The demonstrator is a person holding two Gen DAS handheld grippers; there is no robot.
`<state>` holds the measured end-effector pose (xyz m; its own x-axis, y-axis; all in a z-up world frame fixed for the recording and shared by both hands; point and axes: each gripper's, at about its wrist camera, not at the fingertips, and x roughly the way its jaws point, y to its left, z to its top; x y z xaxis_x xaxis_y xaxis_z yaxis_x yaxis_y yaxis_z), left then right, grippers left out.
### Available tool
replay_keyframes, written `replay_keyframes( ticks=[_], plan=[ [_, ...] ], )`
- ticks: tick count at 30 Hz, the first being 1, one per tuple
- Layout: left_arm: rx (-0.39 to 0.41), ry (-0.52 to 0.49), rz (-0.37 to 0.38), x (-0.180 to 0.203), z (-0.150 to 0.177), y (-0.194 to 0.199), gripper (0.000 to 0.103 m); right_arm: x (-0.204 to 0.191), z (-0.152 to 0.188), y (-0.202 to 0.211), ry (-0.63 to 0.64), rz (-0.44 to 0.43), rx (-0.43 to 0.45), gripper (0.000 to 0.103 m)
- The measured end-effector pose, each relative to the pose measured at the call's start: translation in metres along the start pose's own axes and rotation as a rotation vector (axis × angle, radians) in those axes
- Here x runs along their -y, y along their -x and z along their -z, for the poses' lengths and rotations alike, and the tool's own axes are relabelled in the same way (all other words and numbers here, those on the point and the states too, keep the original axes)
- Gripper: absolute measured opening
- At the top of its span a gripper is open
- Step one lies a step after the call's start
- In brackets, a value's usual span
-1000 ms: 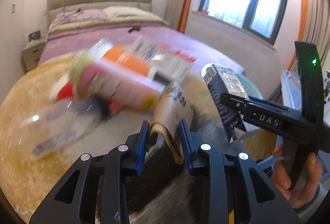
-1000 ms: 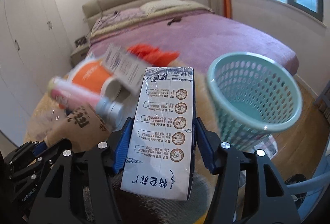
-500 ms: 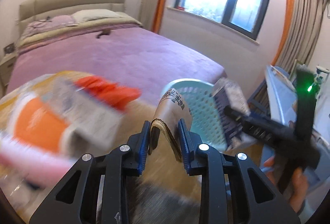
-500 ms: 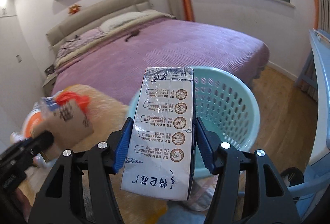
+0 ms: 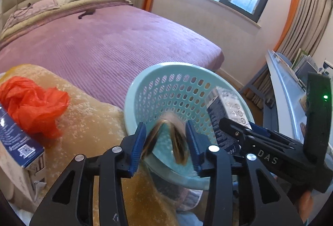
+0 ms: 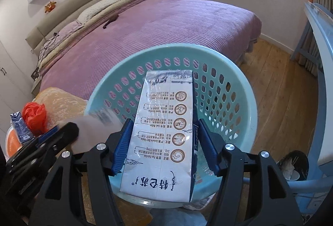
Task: Collect trash
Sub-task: 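Carry both items over the blue wastebasket and open both grippers, then grasp the clear plastic bottle with the left gripper while the right grasps the pink bottle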
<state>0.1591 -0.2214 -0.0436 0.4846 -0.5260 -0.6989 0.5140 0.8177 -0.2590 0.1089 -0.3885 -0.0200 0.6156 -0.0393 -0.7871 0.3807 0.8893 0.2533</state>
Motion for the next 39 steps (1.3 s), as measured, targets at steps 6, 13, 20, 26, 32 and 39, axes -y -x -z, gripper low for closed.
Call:
replay_keyframes(
  ticks=[6,13,20,26,32,39],
  plan=[
    [0.054,0.021,0.020,-0.005,0.007,0.026,0.055,0.006,0.005,0.007,-0.028,-0.022,0.002,0.060],
    [0.177,0.025,0.028,-0.008,0.020,0.090,0.055,-0.010,0.018,0.036,0.017,-0.074,0.054,0.060],
    [0.290,0.042,-0.031,-0.019,0.028,0.159,0.064,-0.056,0.027,0.078,0.107,-0.165,0.134,0.060],
    [0.381,0.063,-0.181,-0.049,0.041,0.223,0.075,-0.116,0.041,0.102,0.239,-0.294,0.171,0.060],
    [0.400,0.121,-0.357,-0.110,0.062,0.269,0.080,-0.186,0.065,0.108,0.427,-0.414,0.172,0.061],
    [0.259,0.196,-0.439,-0.196,0.083,0.274,0.084,-0.244,0.095,0.082,0.572,-0.485,0.079,0.061]
  ],
)
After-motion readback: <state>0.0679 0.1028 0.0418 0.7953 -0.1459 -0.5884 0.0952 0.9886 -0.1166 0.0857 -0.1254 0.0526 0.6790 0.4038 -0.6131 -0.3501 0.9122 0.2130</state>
